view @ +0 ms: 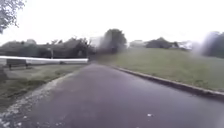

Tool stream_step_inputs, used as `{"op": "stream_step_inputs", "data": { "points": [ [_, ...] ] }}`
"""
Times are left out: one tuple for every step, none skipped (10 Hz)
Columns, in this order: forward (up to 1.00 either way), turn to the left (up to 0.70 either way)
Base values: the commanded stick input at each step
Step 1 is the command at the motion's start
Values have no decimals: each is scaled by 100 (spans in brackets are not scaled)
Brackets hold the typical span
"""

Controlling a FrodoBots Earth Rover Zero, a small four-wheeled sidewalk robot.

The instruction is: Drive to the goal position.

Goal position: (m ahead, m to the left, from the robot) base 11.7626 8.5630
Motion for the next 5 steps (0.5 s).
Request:
{"op": "stream_step_inputs", "data": {
  "points": [
    [70,0],
    [70,0],
    [70,0],
    [70,0],
    [70,0]
  ]
}}
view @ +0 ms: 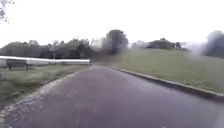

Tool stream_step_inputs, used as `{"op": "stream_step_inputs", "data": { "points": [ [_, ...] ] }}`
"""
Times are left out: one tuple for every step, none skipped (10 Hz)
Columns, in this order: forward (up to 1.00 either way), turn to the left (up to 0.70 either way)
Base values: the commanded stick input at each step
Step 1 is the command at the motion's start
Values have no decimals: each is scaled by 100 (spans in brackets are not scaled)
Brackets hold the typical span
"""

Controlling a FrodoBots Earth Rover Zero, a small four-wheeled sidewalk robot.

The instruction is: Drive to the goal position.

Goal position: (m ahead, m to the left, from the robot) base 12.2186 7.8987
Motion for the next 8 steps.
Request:
{"op": "stream_step_inputs", "data": {
  "points": [
    [70,0],
    [70,0],
    [70,0],
    [70,0],
    [70,0],
    [70,0],
    [70,0],
    [70,0]
  ]
}}
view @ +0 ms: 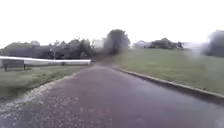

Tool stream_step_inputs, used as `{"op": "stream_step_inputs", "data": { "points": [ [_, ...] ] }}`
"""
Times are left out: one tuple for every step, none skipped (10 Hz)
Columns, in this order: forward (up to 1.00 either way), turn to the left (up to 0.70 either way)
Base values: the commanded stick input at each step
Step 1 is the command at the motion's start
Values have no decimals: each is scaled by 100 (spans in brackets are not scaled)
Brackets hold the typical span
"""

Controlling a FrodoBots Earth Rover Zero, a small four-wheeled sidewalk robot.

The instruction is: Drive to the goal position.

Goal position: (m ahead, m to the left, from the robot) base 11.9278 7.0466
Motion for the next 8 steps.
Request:
{"op": "stream_step_inputs", "data": {
  "points": [
    [70,0],
    [70,0],
    [70,0],
    [70,0],
    [70,0],
    [70,14],
    [70,14],
    [70,14]
  ]
}}
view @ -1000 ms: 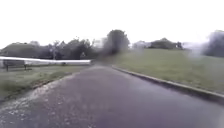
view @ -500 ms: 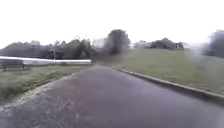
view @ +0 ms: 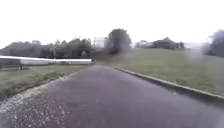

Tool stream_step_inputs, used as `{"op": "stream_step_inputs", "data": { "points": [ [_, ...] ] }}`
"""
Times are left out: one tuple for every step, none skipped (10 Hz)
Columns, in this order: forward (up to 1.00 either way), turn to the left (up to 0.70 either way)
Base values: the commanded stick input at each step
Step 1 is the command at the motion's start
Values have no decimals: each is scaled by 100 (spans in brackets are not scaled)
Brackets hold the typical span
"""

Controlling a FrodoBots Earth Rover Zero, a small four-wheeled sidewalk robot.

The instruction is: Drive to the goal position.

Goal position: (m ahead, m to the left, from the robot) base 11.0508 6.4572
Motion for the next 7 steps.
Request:
{"op": "stream_step_inputs", "data": {
  "points": [
    [70,14],
    [70,14],
    [70,14],
    [70,14],
    [70,14],
    [70,14],
    [70,0]
  ]
}}
